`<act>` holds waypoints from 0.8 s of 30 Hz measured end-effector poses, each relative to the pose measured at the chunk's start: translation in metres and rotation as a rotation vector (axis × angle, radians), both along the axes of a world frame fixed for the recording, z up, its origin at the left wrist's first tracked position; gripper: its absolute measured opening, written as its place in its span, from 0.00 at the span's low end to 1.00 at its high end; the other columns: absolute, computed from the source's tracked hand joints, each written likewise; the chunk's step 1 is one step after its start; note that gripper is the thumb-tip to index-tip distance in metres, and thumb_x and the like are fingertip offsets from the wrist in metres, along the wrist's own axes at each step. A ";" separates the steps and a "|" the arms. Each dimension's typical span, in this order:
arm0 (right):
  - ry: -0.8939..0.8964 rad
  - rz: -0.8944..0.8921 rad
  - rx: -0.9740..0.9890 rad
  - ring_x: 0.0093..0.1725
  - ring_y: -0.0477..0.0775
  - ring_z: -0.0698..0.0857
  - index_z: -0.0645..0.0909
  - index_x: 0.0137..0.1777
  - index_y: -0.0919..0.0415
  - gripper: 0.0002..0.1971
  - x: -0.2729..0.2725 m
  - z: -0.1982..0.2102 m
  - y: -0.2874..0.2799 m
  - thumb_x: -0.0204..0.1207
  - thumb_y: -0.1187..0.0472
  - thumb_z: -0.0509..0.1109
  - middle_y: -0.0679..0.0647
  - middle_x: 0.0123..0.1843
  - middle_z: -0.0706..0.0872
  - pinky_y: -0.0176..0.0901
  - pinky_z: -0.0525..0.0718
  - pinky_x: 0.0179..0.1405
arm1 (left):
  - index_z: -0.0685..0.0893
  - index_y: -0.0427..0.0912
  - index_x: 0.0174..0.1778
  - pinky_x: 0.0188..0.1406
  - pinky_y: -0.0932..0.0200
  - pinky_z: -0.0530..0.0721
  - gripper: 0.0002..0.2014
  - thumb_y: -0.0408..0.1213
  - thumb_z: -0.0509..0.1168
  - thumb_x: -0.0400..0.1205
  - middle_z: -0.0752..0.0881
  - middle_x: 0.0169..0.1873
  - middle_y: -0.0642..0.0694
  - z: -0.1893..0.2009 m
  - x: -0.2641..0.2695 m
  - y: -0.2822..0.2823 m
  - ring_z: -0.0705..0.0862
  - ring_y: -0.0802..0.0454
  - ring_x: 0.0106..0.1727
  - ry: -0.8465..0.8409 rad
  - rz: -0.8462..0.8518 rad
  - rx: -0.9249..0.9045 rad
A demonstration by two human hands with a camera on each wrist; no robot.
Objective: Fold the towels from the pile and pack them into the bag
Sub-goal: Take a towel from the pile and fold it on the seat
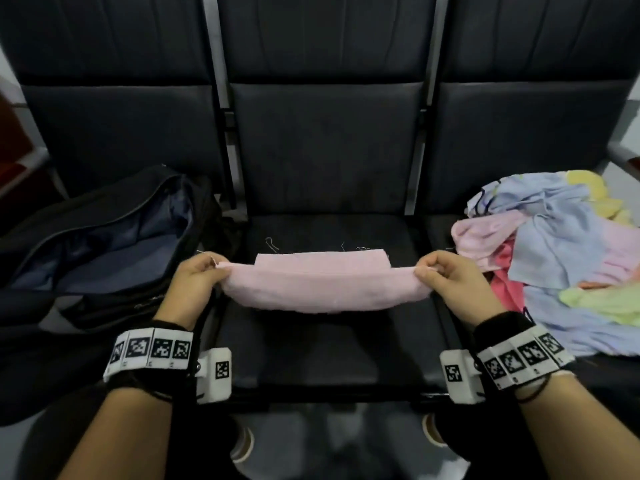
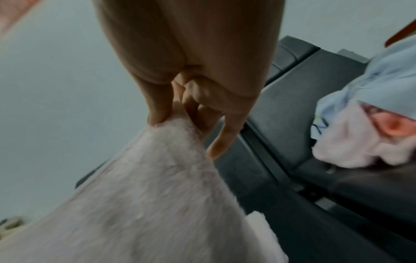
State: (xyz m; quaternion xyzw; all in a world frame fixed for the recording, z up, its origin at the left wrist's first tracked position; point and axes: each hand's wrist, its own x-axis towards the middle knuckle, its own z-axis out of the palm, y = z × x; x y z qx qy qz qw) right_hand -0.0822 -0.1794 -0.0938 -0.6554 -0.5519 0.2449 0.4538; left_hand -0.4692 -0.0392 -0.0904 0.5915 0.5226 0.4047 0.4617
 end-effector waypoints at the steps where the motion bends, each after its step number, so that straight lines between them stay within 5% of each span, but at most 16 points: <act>1: 0.022 0.012 -0.037 0.35 0.36 0.80 0.84 0.37 0.55 0.12 0.001 -0.011 -0.006 0.77 0.72 0.73 0.45 0.34 0.86 0.33 0.78 0.40 | 0.83 0.36 0.35 0.44 0.52 0.75 0.12 0.17 0.63 0.79 0.81 0.33 0.39 -0.009 -0.002 -0.006 0.78 0.47 0.40 0.020 -0.028 -0.060; 7: 0.130 -0.003 -0.101 0.30 0.37 0.81 0.87 0.38 0.58 0.08 0.004 -0.045 -0.018 0.75 0.70 0.76 0.44 0.30 0.87 0.26 0.78 0.32 | 0.83 0.34 0.33 0.30 0.64 0.78 0.12 0.17 0.63 0.79 0.81 0.29 0.41 -0.047 -0.007 -0.018 0.78 0.49 0.33 0.101 -0.064 -0.263; 11: 0.236 -0.121 -0.081 0.25 0.39 0.77 0.86 0.40 0.59 0.06 0.005 -0.055 -0.001 0.74 0.70 0.77 0.47 0.27 0.85 0.30 0.74 0.21 | 0.85 0.36 0.37 0.38 0.57 0.77 0.09 0.21 0.65 0.80 0.84 0.33 0.42 -0.058 0.001 -0.004 0.80 0.50 0.37 0.119 -0.006 -0.235; 16: 0.207 -0.239 -0.104 0.27 0.39 0.81 0.84 0.50 0.56 0.07 0.013 -0.071 0.034 0.77 0.68 0.73 0.45 0.32 0.90 0.31 0.79 0.24 | 0.87 0.44 0.41 0.44 0.57 0.82 0.07 0.30 0.67 0.82 0.88 0.37 0.48 -0.070 0.019 0.028 0.84 0.54 0.39 0.125 0.080 -0.146; 19: 0.168 -0.290 -0.106 0.28 0.39 0.82 0.84 0.47 0.52 0.08 0.016 -0.080 0.054 0.77 0.67 0.74 0.44 0.32 0.89 0.30 0.80 0.27 | 0.86 0.44 0.43 0.46 0.54 0.82 0.06 0.32 0.66 0.83 0.86 0.38 0.46 -0.078 0.032 0.050 0.82 0.52 0.40 0.157 0.097 -0.127; 24: 0.115 -0.335 -0.148 0.30 0.42 0.83 0.85 0.46 0.53 0.06 0.025 -0.092 0.085 0.76 0.66 0.75 0.47 0.35 0.90 0.45 0.84 0.35 | 0.86 0.41 0.44 0.40 0.57 0.79 0.06 0.34 0.64 0.84 0.84 0.36 0.46 -0.094 0.048 0.082 0.80 0.53 0.37 0.224 0.098 -0.110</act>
